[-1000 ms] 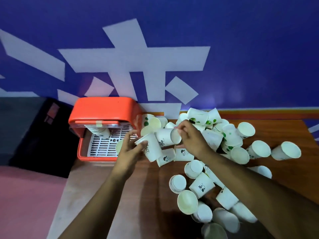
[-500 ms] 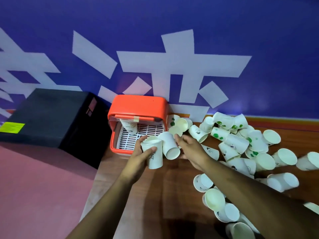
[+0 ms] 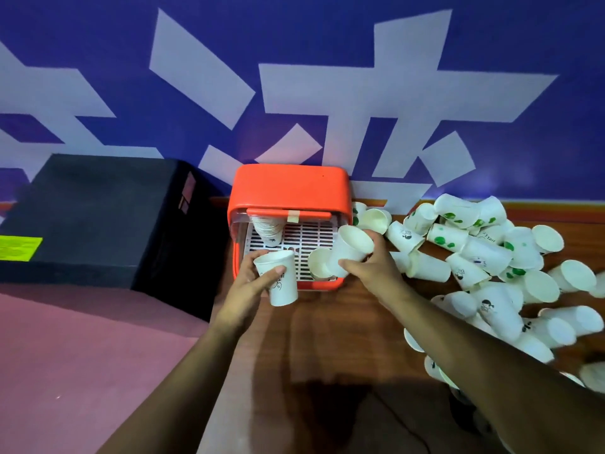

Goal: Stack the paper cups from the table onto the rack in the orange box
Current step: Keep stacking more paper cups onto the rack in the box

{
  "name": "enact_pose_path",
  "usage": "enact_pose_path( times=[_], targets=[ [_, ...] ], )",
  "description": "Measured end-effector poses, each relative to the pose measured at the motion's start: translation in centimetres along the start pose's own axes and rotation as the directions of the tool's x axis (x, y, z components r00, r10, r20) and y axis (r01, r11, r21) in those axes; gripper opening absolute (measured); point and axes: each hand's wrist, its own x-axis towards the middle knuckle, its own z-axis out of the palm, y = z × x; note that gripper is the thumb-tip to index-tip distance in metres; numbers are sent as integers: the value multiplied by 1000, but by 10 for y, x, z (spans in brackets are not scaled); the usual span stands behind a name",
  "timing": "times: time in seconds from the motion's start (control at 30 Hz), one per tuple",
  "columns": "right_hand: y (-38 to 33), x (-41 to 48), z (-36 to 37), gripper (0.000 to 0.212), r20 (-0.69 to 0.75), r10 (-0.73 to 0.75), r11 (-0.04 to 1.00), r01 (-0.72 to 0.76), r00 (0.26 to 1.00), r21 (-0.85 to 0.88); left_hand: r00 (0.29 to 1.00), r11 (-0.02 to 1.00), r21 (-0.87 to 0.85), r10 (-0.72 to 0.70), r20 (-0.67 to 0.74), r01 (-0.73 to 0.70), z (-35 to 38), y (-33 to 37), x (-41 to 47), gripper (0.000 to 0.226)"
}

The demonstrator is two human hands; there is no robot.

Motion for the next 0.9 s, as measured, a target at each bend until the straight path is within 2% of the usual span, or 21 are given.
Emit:
enact_pose_path(
  times=[0.1,0.23,0.4,0.47,0.63,0.77,0.9],
  targets=[
    [5,6,24,84,-48,-105,984,97,993,-150,1000,1000,-15,10,-7,-10,-17,-2,6,72],
    [10,0,43,81,-164,-183,949,131,969,-285,1000,999,-37,4,10,-3,-27,-5,9,70],
    [21,-4,56,82,-90,-223,920,180,971,-347,1000,999,-38,-10,26,11,-29,-10,16,73],
    [26,1,57,83,-80,-182,918,140,980,-370,999,999,-35,-10,38,11,-26,-12,18,72],
    [43,11,52,92,88,-71,875,104,994,-473,999,1000,-27,15,42,-14,-13,-12,24,73],
    [38,12,37,68,80,-85,911,110,993,-398,990,989,63,133,53,-136,8,-9,31,63],
    [30,14,22,43,38,-1,993,5,999,-118,966,954,172,226,127,-246,33,-8,43,68]
  ],
)
